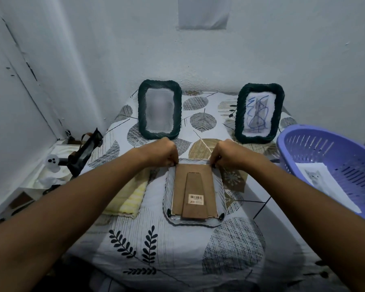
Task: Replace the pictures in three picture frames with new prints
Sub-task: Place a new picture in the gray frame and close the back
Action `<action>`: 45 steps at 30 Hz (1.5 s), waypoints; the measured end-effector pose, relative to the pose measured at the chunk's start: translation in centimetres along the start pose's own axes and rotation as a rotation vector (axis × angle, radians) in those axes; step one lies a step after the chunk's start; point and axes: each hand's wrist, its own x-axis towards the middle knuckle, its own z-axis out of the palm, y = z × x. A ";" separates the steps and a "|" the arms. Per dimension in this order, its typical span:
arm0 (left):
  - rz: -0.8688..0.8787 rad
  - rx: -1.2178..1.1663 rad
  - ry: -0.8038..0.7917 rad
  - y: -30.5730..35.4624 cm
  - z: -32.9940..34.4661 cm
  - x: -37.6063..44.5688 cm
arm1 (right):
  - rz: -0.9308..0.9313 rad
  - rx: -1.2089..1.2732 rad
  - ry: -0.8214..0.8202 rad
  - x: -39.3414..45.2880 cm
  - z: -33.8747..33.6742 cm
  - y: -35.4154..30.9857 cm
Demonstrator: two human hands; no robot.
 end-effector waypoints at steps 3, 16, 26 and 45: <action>0.038 0.010 -0.012 -0.1 -0.2 0.2 | -0.015 -0.026 -0.039 0.4 -0.3 -0.1; 0.137 -0.016 0.059 -1.0 0.3 0.1 | -0.074 -0.011 -0.031 0.8 -0.1 1.0; 0.208 -0.013 0.111 -1.0 0.5 -0.2 | -0.083 0.029 -0.005 0.8 0.4 1.6; 0.343 0.108 0.181 -0.9 1.1 -0.6 | -0.210 0.022 0.104 0.2 1.8 2.5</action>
